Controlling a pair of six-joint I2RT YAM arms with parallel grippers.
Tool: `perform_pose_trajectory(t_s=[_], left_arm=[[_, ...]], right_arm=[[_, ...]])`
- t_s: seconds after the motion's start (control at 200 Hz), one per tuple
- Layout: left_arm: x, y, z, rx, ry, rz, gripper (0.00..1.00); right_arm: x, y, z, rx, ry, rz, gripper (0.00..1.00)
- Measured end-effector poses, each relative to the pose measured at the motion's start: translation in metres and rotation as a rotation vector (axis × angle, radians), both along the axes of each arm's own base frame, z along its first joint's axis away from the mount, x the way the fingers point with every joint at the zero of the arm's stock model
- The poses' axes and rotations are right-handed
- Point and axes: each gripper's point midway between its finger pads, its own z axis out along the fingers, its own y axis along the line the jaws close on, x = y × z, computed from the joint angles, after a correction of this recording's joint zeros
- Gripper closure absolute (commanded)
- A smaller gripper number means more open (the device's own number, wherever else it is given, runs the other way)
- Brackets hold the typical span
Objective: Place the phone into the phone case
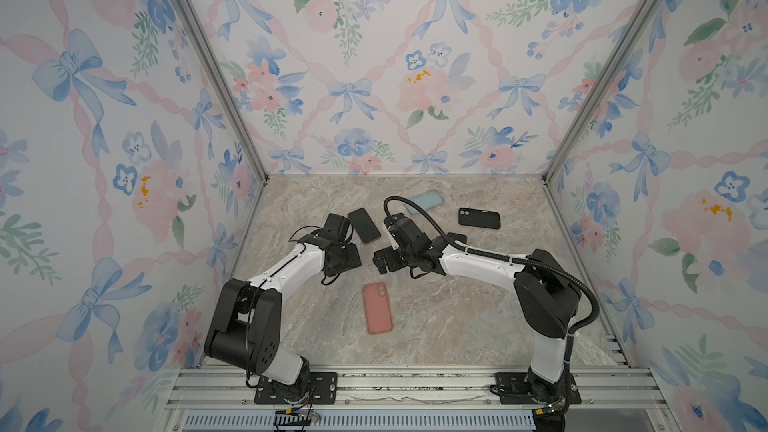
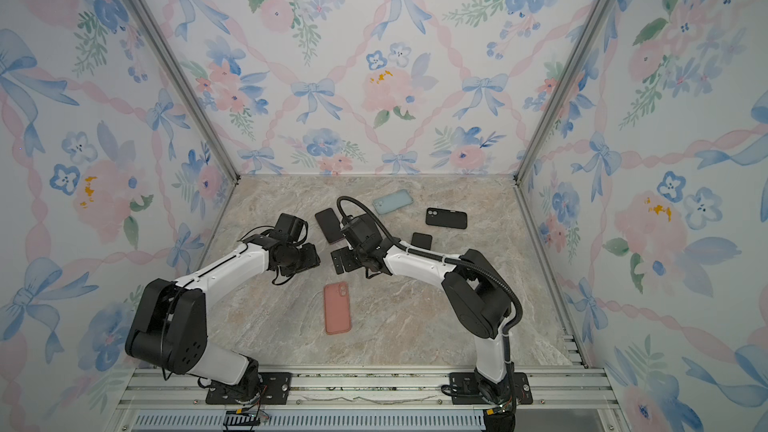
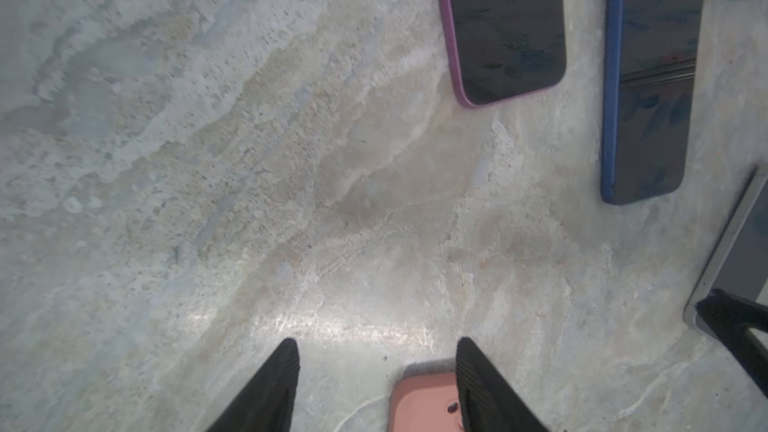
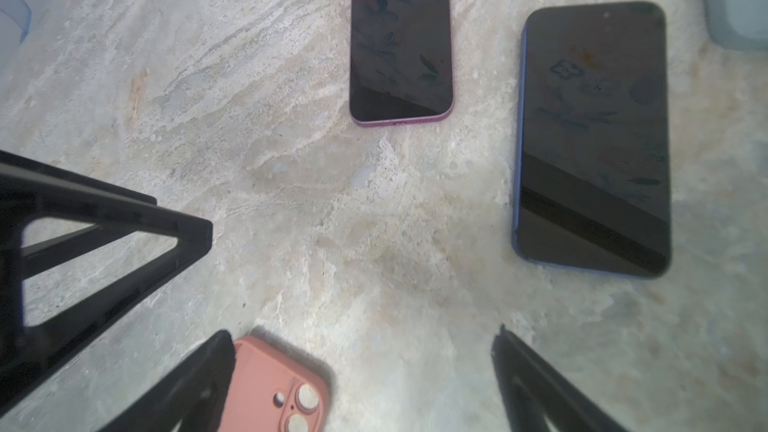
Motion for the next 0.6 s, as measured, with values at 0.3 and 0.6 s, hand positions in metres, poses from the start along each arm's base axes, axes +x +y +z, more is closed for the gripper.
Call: perform_pose_trajectory(t_s=[0.3,0.6], left_arm=[[0.041,0.016,-0.005,-0.034,0.015,0.017,0.27],[0.053,0.035,0.001,-0.062,0.001,0.056,0.17]], right_arm=[[0.051,0.024,-0.013,-0.089,-0.027,0.012,0.01],[0.079,0.031,-0.030,-0.149,-0.005,0.016,0.01]])
